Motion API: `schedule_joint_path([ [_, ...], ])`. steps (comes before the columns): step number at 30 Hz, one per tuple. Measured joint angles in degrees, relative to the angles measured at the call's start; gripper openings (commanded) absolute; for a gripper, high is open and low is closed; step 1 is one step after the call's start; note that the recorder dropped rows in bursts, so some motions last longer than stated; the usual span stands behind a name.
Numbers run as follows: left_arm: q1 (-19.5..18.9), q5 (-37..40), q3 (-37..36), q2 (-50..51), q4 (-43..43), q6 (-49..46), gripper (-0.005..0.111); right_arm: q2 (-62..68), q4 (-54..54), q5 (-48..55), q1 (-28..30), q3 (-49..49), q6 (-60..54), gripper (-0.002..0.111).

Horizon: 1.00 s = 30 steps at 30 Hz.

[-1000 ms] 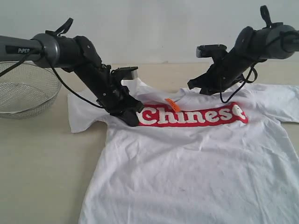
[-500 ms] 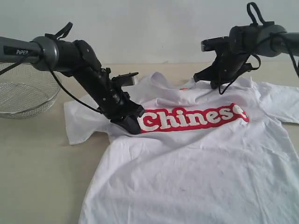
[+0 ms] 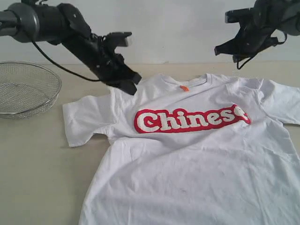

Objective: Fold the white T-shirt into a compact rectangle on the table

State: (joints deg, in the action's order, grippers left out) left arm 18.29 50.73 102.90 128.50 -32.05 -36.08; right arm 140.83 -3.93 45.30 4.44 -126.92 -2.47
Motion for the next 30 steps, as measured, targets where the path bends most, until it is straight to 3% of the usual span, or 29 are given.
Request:
schedule_joint_path([
  [7, 0.0, -13.37, 2.3, 3.78, -1.79, 0.0, 0.004, -0.4, 1.96, 12.13, 0.12, -0.92, -3.98, 0.001],
  [15, 0.0, -14.1, 5.93, 11.81, -11.59, -2.18, 0.004, 0.79, 4.52, 14.27, 0.12, -0.92, -6.37, 0.001],
  [30, 0.1, -17.01, 18.23, 21.89, -13.96, -1.23, 0.004, 2.93, 5.87, 18.05, 0.12, -0.92, -8.11, 0.001],
])
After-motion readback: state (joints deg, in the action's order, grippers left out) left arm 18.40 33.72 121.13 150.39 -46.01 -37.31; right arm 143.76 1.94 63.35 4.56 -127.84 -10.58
